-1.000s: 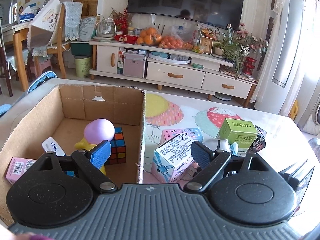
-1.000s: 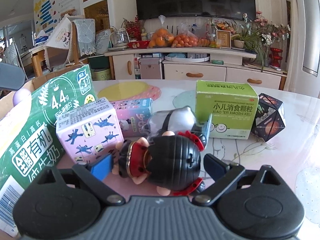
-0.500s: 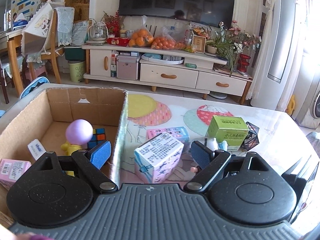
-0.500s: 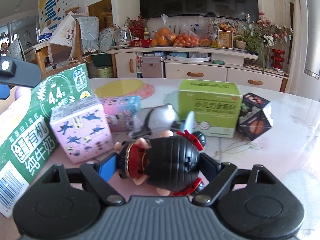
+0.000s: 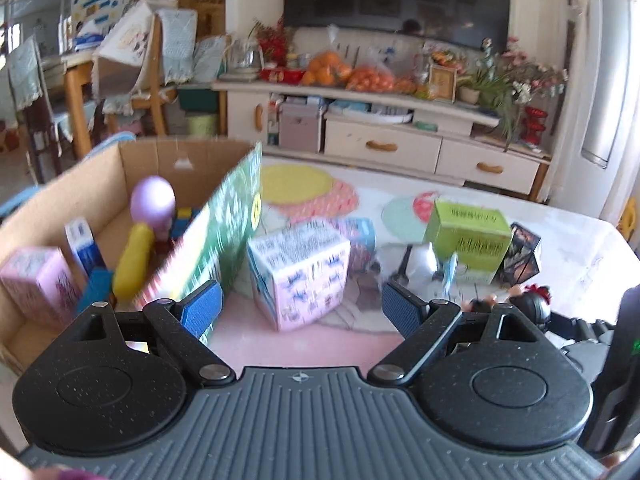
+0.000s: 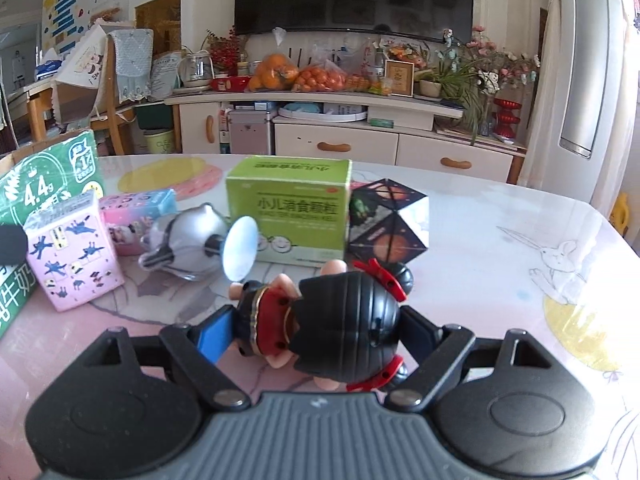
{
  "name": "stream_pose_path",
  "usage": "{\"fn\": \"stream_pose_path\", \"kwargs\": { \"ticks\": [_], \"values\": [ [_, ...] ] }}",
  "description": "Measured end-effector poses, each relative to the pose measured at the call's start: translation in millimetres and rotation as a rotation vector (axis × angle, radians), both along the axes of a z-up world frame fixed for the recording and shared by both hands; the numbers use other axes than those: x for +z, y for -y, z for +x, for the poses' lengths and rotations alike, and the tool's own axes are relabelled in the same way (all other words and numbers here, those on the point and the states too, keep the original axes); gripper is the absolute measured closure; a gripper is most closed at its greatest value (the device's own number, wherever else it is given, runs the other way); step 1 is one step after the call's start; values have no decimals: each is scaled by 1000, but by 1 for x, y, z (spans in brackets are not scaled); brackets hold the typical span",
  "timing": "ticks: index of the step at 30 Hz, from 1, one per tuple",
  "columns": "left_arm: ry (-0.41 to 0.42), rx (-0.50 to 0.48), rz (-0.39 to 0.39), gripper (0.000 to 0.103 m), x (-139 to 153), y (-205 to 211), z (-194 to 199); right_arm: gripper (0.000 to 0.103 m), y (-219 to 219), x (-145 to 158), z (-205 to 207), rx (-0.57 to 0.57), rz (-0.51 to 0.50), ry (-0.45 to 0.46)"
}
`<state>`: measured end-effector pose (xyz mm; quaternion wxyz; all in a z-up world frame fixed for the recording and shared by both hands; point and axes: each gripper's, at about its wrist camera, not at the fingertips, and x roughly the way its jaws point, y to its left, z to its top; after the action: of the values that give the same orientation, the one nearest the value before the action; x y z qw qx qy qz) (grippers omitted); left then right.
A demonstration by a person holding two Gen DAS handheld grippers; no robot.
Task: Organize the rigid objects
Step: 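Grasp the white toy box with the left gripper while the right grasps the black doll figure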
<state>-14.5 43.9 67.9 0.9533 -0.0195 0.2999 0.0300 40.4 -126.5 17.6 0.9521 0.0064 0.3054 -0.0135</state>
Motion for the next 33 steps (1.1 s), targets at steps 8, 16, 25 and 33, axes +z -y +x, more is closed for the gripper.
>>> {"fn": "stream_pose_path", "kwargs": {
  "ticks": [8, 16, 25, 33],
  "values": [
    [-42, 126, -72, 0, -17, 8, 25, 16, 9, -2, -1, -6, 24, -6],
    [-44, 216, -99, 0, -22, 12, 46, 13, 18, -1, 4, 9, 59, -24],
    [-39, 233, -64, 0, -25, 14, 62, 7, 19, -3, 11, 43, 83, -53],
    [-56, 236, -19, 4, -29, 12, 71, 7, 22, -1, 11, 65, 78, -43]
  ]
}}
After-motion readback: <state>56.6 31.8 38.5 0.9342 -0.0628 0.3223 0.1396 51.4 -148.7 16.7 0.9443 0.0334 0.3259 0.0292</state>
